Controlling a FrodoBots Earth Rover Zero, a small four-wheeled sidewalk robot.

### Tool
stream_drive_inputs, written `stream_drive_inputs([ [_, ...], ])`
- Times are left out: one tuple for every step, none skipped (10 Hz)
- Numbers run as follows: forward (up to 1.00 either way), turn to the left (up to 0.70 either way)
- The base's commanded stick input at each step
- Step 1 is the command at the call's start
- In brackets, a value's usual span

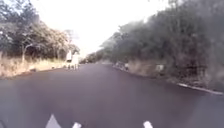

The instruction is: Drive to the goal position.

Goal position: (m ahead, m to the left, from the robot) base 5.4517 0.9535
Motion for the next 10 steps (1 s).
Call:
stream_drive_inputs([
  [0.85,0.00],
  [0.85,0.00],
  [0.85,0.00],
  [0.85,0.00],
  [0.85,0.00],
  [0.85,0.00],
  [0.85,0.00],
  [0.85,0.00],
  [0.85,0.00],
  [0.85,-0.34],
])
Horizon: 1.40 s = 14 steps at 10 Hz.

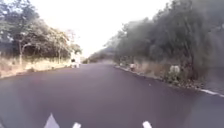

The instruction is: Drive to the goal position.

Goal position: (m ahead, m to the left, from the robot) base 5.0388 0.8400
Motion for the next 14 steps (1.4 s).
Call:
stream_drive_inputs([
  [0.85,-0.34],
  [0.85,-0.33],
  [0.85,-0.22],
  [0.85,-0.11],
  [0.85,-0.03],
  [0.85,-0.02],
  [0.85,-0.01],
  [0.85,0.00],
  [0.85,0.00],
  [0.85,0.00],
  [0.85,0.00],
  [0.85,0.00],
  [0.85,0.00],
  [0.85,0.00],
])
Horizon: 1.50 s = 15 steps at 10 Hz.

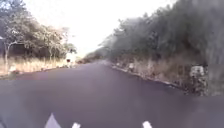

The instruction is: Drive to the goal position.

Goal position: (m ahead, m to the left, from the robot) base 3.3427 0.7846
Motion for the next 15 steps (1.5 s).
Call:
stream_drive_inputs([
  [0.85,0.00],
  [0.85,0.00],
  [0.85,0.00],
  [0.85,0.00],
  [0.85,0.00],
  [0.85,0.00],
  [0.85,0.00],
  [0.85,0.00],
  [0.85,0.00],
  [0.85,0.00],
  [0.85,0.00],
  [0.85,0.00],
  [0.85,0.00],
  [0.85,0.00],
  [0.85,0.00],
])
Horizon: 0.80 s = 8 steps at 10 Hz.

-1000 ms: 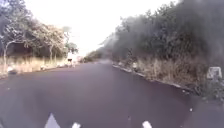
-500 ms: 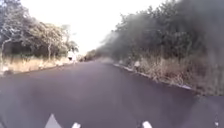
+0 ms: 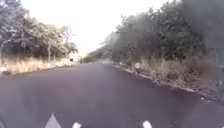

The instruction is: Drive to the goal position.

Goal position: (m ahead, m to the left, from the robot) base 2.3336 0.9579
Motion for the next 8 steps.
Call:
stream_drive_inputs([
  [0.85,0.00],
  [0.85,0.00],
  [0.85,0.00],
  [0.85,0.00],
  [0.85,0.00],
  [0.85,0.00],
  [0.85,0.00],
  [0.85,0.00],
])
